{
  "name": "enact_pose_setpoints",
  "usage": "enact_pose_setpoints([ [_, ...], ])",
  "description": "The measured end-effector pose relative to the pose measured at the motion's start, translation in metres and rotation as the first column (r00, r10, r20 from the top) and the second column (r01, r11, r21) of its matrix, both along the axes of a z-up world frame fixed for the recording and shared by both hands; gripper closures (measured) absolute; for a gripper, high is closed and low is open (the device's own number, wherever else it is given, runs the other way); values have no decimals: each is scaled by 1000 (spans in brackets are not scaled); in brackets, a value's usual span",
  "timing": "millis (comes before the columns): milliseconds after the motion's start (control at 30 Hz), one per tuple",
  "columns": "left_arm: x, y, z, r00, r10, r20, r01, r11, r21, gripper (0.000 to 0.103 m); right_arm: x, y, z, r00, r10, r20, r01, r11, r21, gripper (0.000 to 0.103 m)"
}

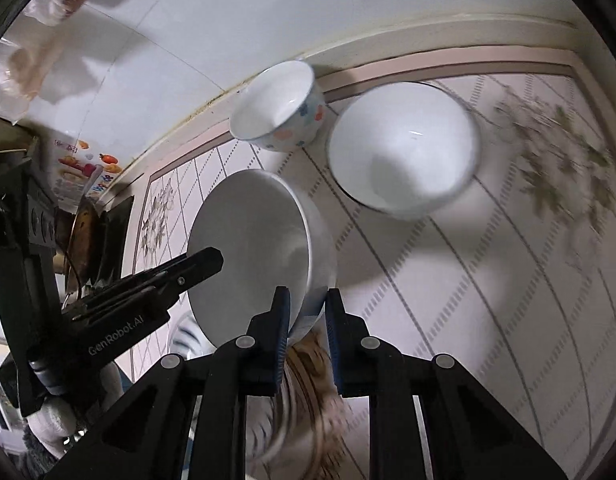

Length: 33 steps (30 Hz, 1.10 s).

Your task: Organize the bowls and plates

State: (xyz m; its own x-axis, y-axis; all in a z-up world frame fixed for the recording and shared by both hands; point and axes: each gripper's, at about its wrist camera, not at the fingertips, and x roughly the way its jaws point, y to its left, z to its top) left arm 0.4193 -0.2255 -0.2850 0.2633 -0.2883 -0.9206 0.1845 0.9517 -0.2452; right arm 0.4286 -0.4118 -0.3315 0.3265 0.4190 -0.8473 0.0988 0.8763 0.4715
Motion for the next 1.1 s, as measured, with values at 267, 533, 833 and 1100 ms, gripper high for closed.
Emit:
enact_pose_setpoints([
  [267,-38,-44,-13,996,-87,-26,87,996,-10,84,-70,-44,-7,997,-59,-41,59,998,-4,83],
  [533,-56,-77,-45,987,-145,-70,147,989,31,84,-101,-73,-41,989,-110,-103,110,994,-2,83],
  [833,-67,-89,-57,981,-182,-65,187,979,86,84,-112,-79,-58,986,-112,-121,113,994,1,83],
  [1100,-65,-91,-59,981,-182,-71,188,978,93,84,-110,-79,-58,985,-116,-128,118,993,11,83],
])
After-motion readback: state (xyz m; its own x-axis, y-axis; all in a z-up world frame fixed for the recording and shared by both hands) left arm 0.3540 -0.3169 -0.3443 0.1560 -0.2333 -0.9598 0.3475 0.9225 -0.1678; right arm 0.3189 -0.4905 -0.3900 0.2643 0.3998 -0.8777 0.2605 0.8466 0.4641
